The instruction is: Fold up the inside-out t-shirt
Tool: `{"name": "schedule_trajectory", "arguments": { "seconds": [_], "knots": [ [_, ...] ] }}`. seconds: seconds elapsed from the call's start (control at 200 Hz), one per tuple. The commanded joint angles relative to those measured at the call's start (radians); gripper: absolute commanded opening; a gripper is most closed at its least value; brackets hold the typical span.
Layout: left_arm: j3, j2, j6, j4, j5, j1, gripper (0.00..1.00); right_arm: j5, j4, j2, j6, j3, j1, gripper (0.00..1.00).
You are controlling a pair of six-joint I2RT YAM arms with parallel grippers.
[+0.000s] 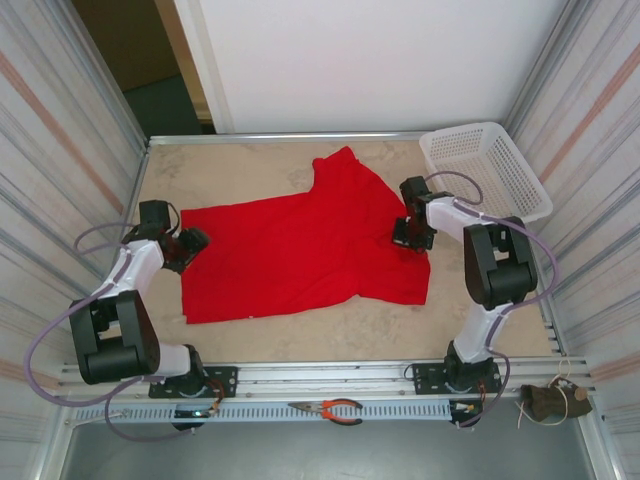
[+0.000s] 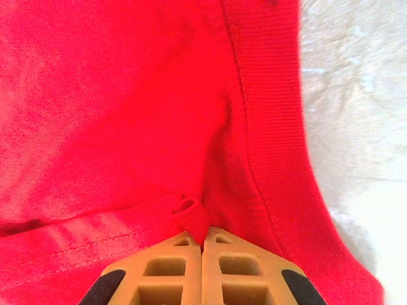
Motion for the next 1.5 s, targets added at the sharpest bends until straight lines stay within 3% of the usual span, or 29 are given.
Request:
{"name": "schedule_trajectory", "arguments": {
  "seconds": [0.0,0.175,0.346,0.386,0.426,0.451,0.596,0.726,0.842,1.022,1.182,1.383,1.498],
  "knots": [
    [0.001,-0.029,-0.006,-0.006,0.006,0.010,0.64,0.028,-0.075,-0.099,-0.021,0.042,-0.015,0.00],
    [0.001,-0.022,-0.003,-0.004,0.004,0.011,0.64,0.040,-0.106,-0.135,-0.036,0.084,-0.029,0.00],
    [-0.006,-0.018,-0.008,0.003,0.006,0.010,0.64,0.044,-0.088,-0.059,-0.040,0.137,-0.035,0.00],
    [-0.008,-0.015,-0.013,0.007,0.010,0.010,0.64,0.050,-0.089,-0.031,-0.043,0.150,-0.038,0.13],
    [-0.007,-0.011,-0.015,0.009,0.015,0.011,0.64,0.068,-0.095,-0.015,-0.046,0.158,-0.040,0.33],
    [-0.008,-0.010,-0.016,0.009,0.018,0.010,0.64,0.085,-0.101,-0.013,-0.046,0.157,-0.040,0.38],
    [-0.021,-0.036,-0.019,0.009,0.034,0.008,0.64,0.107,-0.114,-0.128,-0.026,0.050,-0.042,0.51],
    [-0.062,-0.109,-0.045,0.014,0.094,0.002,0.64,0.056,-0.102,-0.308,0.030,-0.123,-0.036,0.51],
    [-0.135,-0.203,-0.098,0.035,0.113,-0.064,0.64,-0.034,-0.035,-0.438,0.120,-0.280,-0.020,0.48],
    [-0.298,-0.234,-0.220,0.164,0.090,-0.204,0.65,-0.129,0.123,-0.443,0.265,-0.424,0.008,0.46],
    [-0.394,-0.177,-0.285,0.288,0.088,-0.213,0.65,-0.092,0.121,-0.363,0.380,-0.481,-0.011,0.45],
    [-0.358,-0.166,-0.254,0.177,0.009,-0.210,0.64,-0.005,-0.028,-0.451,0.553,-0.538,-0.075,0.46],
    [-0.321,-0.163,-0.204,0.146,0.000,-0.166,0.64,0.005,-0.072,-0.499,0.621,-0.570,-0.099,0.46]
  ]
}}
